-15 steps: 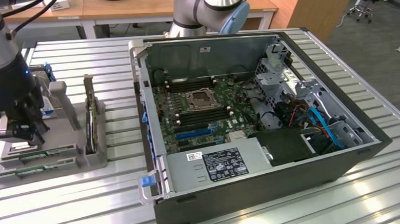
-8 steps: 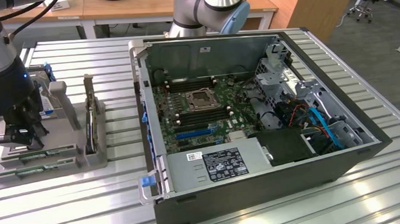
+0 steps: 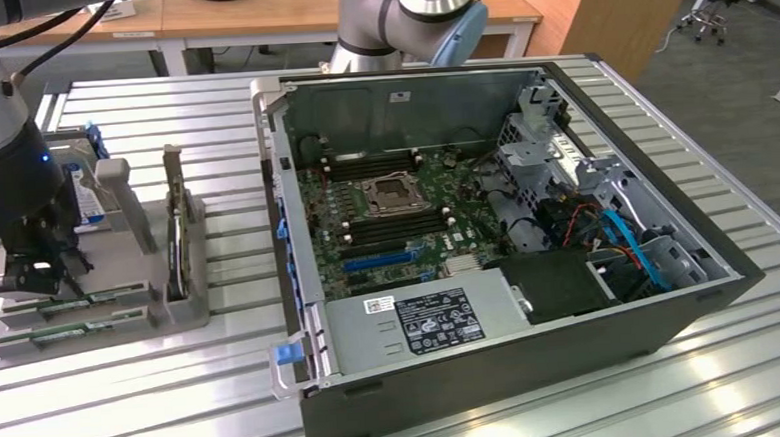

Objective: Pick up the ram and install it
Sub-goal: 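Pick up the ram and move it above insertion slot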

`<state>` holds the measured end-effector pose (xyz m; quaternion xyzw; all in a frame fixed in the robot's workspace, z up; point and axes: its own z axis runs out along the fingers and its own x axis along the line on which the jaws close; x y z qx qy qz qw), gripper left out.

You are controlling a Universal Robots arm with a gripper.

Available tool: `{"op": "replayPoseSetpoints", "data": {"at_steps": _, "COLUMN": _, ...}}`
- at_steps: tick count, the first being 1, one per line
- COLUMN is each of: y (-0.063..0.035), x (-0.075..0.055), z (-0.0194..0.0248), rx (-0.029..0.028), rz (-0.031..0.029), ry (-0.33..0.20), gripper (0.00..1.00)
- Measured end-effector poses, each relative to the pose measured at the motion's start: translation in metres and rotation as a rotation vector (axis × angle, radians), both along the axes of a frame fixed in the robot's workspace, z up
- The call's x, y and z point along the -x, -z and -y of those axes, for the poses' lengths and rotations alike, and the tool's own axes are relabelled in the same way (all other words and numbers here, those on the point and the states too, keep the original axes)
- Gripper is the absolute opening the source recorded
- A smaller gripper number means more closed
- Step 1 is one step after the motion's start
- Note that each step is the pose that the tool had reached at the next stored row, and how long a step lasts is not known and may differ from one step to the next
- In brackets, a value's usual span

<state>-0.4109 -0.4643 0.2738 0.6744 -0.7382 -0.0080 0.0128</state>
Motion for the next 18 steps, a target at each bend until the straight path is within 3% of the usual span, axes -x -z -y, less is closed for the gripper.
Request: {"op": "replayPoseSetpoints", "data": {"at_steps": 18, "y": 0.0084, "x": 0.0, "z": 0.0001, "rx": 0.0, "rz": 0.0001, "ry": -0.031, "gripper": 0.35}}
